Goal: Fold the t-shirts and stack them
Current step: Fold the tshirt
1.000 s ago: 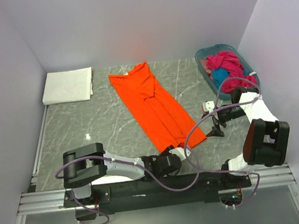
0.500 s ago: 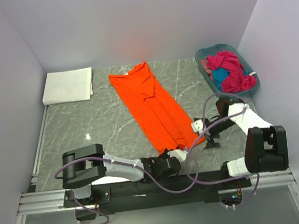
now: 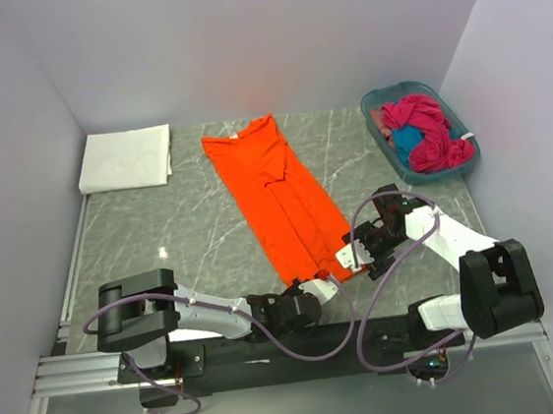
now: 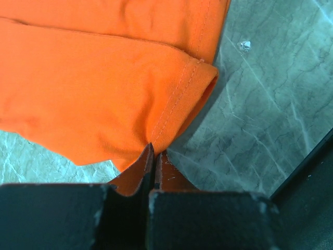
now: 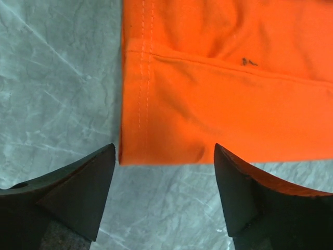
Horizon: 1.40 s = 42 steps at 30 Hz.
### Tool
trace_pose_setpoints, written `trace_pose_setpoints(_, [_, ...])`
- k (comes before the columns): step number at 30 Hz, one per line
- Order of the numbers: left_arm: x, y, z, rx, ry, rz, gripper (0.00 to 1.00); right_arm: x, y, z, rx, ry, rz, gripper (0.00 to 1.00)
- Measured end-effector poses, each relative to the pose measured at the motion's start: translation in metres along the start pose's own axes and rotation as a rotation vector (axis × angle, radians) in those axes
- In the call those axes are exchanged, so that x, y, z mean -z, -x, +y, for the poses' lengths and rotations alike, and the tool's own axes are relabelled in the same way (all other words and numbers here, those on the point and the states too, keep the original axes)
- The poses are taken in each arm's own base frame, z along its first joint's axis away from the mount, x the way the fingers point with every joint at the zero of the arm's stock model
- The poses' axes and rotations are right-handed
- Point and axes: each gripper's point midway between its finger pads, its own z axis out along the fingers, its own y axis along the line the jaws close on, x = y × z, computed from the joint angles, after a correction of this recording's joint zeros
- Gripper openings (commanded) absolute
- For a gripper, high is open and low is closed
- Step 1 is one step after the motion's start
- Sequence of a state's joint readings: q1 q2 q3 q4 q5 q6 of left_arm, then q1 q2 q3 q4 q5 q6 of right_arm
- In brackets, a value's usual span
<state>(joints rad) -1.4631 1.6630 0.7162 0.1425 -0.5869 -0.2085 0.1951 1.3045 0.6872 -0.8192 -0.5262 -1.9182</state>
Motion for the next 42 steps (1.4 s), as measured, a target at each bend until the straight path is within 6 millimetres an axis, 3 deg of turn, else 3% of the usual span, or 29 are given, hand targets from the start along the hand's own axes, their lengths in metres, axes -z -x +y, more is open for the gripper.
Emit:
trace_pose_setpoints(10, [0.0,0.001,-0.001,0.004,-0.004,-0.004,0.0,-0.013,0.003,0.02,0.028,0.058,0.052,0.63])
trace_pose_setpoints(19, [0.002,0.008,-0.001,0.022,-0.011,-0.022,0.0,-0.017,-0.004,0.013,-0.008,0.044,0.103,0.38])
trace_pose_setpoints(25, [0.006,0.013,-0.002,0.05,-0.025,-0.049,0.0,-0.018,-0.009,0.003,-0.021,0.006,0.125,0.15])
trace_pose_setpoints(27, [0.009,0.015,-0.002,0.063,-0.04,-0.068,0.0,-0.019,-0.01,0.0,-0.03,-0.003,0.126,0.0])
trace_pose_setpoints(33, [0.011,0.014,-0.001,0.102,-0.098,-0.088,0.0,-0.02,-0.005,0.001,-0.045,-0.006,0.102,0.0])
trace_pose_setpoints(37, [0.012,0.02,0.008,0.151,-0.145,-0.1,0.0,-0.014,0.012,0.006,-0.103,0.035,0.028,0.0])
trace_pose_setpoints(39, [0.011,0.029,0.019,0.192,-0.164,-0.116,0.0,-0.007,0.021,-0.005,-0.138,0.025,-0.004,0.0])
trace_pose_setpoints(42, [0.006,0.043,0.051,0.272,-0.152,-0.151,0.0,0.01,0.031,-0.041,-0.174,-0.041,-0.041,0.0])
